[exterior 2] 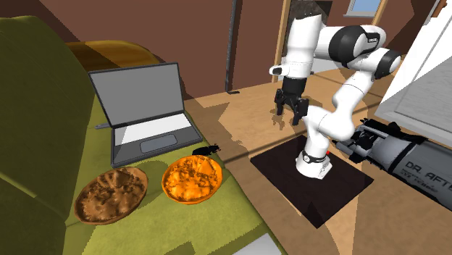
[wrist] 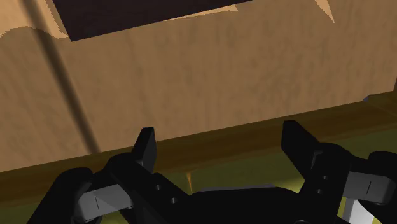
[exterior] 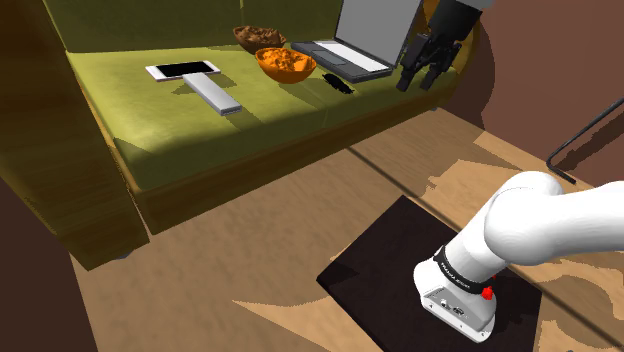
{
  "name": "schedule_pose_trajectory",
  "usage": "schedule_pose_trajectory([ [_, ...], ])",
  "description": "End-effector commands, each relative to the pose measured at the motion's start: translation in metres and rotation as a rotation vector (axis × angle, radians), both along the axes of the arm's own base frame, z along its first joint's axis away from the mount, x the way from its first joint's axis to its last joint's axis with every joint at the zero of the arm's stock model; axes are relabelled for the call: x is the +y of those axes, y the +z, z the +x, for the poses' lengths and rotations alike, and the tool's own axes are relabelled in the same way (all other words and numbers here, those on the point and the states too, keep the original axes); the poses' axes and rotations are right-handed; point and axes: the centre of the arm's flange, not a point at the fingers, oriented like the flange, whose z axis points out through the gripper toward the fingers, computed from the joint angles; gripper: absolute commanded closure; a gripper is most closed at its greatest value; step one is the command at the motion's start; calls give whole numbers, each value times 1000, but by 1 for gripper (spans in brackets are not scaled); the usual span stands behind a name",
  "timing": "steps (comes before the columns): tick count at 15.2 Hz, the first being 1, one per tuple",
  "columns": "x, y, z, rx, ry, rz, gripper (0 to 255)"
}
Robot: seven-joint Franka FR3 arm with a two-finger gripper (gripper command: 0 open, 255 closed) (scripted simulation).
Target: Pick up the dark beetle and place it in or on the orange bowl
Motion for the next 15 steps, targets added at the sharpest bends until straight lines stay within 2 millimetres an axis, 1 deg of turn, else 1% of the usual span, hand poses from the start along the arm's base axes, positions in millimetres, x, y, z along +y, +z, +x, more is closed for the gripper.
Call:
schedule_pose_trajectory([
  [1, 0, 0, 0, 0, 0, 0, 0],
  [15, -75, -59, 150, -43, 14, -28, 0],
])
